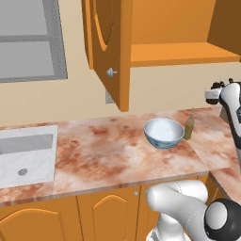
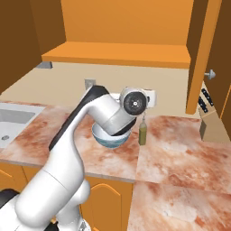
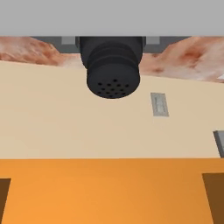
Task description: Retrieve the bottle and the shaker from the cabinet and place them next to the mixing bowl on the counter. Then add garlic from the fridge to the mixing bowl.
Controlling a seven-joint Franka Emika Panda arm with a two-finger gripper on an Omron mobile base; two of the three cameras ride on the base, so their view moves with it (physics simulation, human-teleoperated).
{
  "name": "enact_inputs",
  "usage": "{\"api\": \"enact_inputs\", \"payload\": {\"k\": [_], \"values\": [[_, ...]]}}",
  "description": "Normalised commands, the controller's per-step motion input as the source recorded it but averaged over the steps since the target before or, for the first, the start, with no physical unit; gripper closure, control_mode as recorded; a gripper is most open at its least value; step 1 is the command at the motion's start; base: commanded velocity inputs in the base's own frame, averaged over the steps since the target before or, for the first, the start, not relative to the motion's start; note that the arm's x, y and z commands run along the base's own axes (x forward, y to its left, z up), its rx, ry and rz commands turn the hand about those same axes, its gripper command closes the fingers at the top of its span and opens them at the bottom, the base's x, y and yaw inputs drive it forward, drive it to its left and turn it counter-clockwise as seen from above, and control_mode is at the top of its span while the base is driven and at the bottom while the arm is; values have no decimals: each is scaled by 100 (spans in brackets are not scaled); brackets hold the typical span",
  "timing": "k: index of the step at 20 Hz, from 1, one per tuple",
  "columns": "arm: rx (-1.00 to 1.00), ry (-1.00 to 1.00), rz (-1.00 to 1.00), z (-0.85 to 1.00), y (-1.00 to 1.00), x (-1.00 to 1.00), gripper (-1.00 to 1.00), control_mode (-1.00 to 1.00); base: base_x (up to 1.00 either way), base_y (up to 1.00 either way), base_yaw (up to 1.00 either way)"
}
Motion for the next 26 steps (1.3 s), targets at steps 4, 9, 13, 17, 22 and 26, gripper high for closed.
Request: {"api": "enact_inputs", "payload": {"k": [4, 9, 13, 17, 22, 26], "values": [[0, 0, 5, -40, -6, 0, 100, -100, 0, 0, 0], [0, 0, 5, -61, -2, 0, 100, -100, 0, 0, 0], [0, 0, 3, -70, 0, 0, 100, -100, 0, 0, 0], [0, 0, 3, -75, 0, 0, 100, -100, 0, 0, 0], [0, 0, 3, -70, 0, 0, 100, -100, 0, 0, 0], [0, 0, 3, -62, -3, 0, 100, -100, 0, 0, 0]]}}
